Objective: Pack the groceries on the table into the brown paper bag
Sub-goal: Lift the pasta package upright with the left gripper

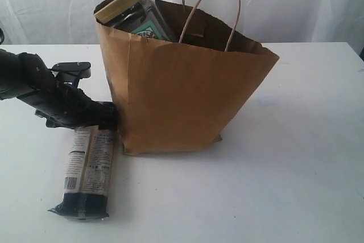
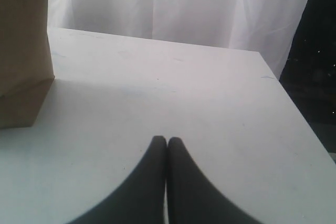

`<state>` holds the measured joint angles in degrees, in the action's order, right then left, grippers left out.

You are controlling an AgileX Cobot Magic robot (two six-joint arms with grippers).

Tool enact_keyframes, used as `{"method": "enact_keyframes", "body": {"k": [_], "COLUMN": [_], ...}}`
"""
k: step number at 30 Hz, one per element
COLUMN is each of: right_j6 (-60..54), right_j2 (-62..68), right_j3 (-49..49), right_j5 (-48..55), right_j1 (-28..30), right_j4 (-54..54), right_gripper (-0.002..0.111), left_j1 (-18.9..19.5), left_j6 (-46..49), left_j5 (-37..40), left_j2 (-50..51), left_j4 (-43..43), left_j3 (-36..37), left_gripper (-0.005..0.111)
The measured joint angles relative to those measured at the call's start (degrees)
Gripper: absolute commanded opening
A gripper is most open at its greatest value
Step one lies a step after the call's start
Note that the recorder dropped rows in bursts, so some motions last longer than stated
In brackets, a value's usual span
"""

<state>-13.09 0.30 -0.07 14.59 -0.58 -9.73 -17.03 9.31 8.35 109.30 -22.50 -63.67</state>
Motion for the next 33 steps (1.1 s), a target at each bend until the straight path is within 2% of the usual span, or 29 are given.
{"method": "enact_keyframes", "body": {"k": [1, 3, 4, 11, 19, 24, 26, 28, 33], "right_j6": [0.0, 0.0, 0.0, -0.14, -0.36, -0.36, -0.36, -0.36, -0.36], "right_j2": [0.0, 0.0, 0.0, 0.0, 0.0, 0.0, 0.0, 0.0, 0.0], "right_j3": [0.0, 0.0, 0.0, 0.0, 0.0, 0.0, 0.0, 0.0, 0.0], "right_j5": [0.0, 0.0, 0.0, 0.0, 0.0, 0.0, 0.0, 0.0, 0.0], "right_j1": [0.0, 0.0, 0.0, 0.0, 0.0, 0.0, 0.0, 0.0, 0.0], "right_j4": [0.0, 0.0, 0.0, 0.13, 0.24, 0.24, 0.24, 0.24, 0.24], "right_gripper": [0.0, 0.0, 0.0, 0.0, 0.0, 0.0, 0.0, 0.0, 0.0], "left_j1": [0.0, 0.0, 0.0, -0.4, -0.4, -0.4, -0.4, -0.4, -0.4], "left_j6": [0.0, -0.14, -0.24, -1.67, -2.17, -5.56, -9.31, -11.64, -15.24], "left_j5": [-0.04, 0.1, 0.1, 3.42, 8.69, 21.04, 28.91, 33.27, 37.2], "left_j2": [0.0, 0.13, 0.13, -2.32, -18.33, -25.29, -31.11, -35.3, -45.9], "left_j4": [0.0, 0.1, 0.4, 11.84, 20.71, 27.21, 31.02, 32.21, 30.33], "left_j3": [0.0, 0.0, 0.0, -0.28, 0.43, 0.43, 0.43, -0.31, -5.88], "left_gripper": [0.059, 0.032, 0.0, 0.0, 0.0, 0.0, 0.0, 0.0, 0.0]}}
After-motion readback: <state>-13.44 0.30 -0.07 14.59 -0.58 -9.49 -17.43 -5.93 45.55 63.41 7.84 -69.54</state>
